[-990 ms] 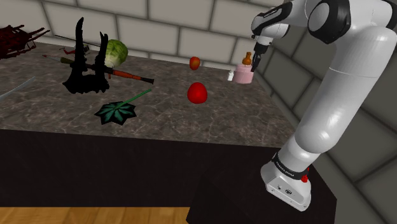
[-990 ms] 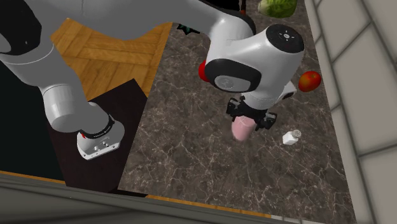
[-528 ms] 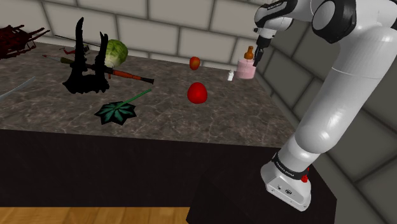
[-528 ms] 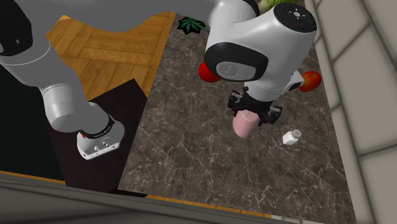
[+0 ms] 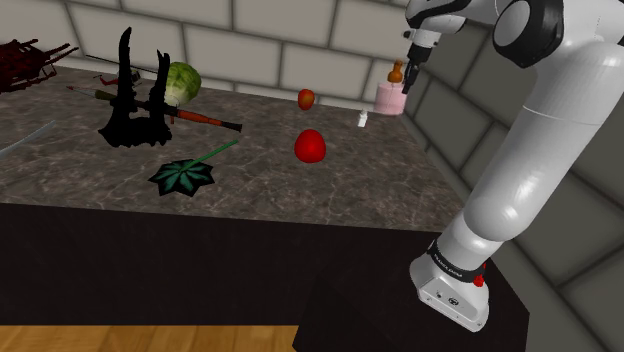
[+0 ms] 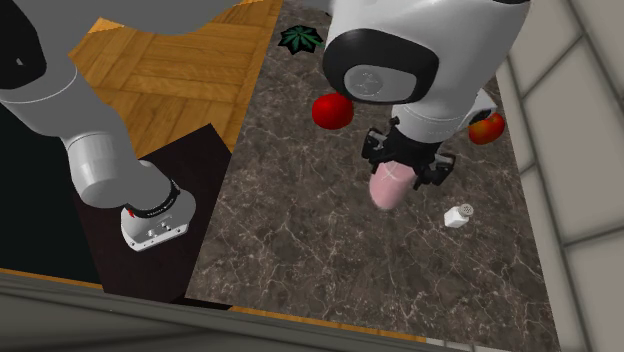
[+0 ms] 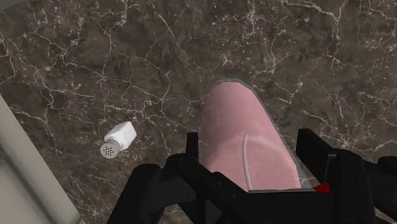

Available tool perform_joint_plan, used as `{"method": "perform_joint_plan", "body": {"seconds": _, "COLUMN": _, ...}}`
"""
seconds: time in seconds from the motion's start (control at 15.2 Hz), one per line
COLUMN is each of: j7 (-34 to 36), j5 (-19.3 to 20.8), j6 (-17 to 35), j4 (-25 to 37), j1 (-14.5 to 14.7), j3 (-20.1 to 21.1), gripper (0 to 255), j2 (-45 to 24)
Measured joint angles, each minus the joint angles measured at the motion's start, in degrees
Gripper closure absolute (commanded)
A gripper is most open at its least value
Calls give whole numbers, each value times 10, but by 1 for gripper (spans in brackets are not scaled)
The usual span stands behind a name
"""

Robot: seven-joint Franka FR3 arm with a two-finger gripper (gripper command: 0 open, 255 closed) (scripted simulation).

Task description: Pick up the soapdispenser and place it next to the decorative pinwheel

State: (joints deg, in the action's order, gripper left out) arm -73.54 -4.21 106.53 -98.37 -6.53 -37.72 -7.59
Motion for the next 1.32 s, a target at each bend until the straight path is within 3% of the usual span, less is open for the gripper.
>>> {"method": "perform_joint_plan", "body": {"seconds": 0.99, "j7": -4, "j5": -6, "j6": -117, "j4": 125, "j1": -9, "j3": -4, "gripper": 255, "j2": -10}}
{"method": "perform_joint_plan", "body": {"seconds": 1.32, "j7": 69, "j5": 43, "j6": -110, "j4": 58, "j1": 40, "j3": 22, "gripper": 255, "j2": 65}}
